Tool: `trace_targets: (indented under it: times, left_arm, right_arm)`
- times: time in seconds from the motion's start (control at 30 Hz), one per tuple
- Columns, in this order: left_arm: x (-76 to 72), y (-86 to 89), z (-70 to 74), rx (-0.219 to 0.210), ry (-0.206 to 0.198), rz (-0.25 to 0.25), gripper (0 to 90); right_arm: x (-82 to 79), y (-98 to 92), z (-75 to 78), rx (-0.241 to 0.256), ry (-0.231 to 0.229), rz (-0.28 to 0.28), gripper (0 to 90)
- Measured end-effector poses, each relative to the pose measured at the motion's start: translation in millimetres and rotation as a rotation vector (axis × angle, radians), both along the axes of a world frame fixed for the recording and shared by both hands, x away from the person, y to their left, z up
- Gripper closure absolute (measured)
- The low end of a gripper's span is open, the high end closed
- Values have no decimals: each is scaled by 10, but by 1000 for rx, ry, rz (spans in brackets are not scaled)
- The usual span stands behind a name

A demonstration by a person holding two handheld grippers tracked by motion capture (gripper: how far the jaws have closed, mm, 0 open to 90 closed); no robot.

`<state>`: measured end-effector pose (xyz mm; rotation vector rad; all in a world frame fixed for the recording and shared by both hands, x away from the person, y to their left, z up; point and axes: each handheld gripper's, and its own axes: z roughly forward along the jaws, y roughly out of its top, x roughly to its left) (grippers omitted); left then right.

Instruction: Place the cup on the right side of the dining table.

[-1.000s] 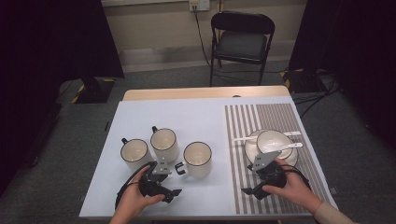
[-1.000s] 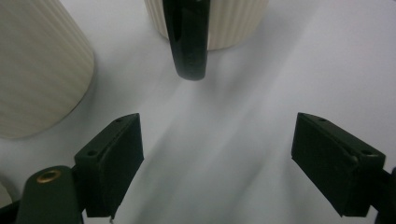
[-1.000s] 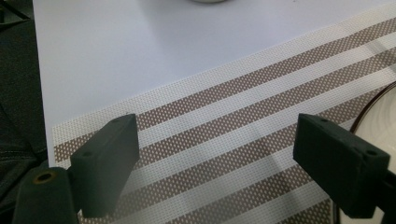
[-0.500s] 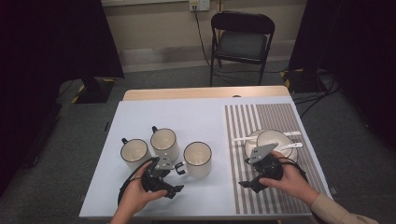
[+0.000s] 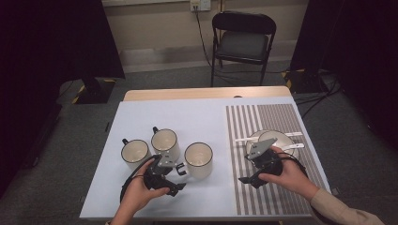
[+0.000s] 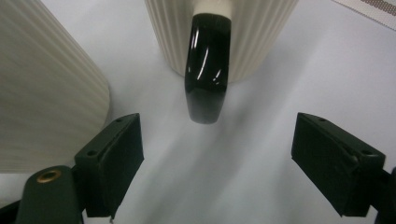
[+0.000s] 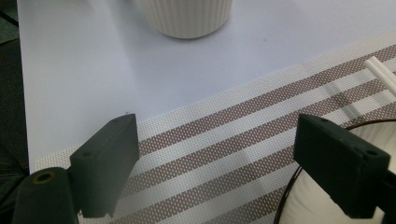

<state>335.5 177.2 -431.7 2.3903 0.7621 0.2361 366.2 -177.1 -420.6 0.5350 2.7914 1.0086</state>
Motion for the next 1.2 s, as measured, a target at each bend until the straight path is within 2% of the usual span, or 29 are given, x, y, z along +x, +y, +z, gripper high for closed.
trace_targets:
  times: [0.1, 0.37, 0.7, 1.2]
  left_arm:
    - [14, -16, 13, 9, 1, 0, 165]
    - [62, -91, 55, -2, -8, -6, 166]
    - [95, -95, 62, -7, -3, -3, 166]
    - [132, -114, 89, -18, -24, 1, 165]
  right_arm:
    - [22, 2, 8, -10, -2, -3, 139]
    - [84, 25, 46, -10, 4, -17, 139]
    - [133, 48, 104, -10, 0, -22, 139]
    - [251, 147, 274, 5, -20, -22, 136]
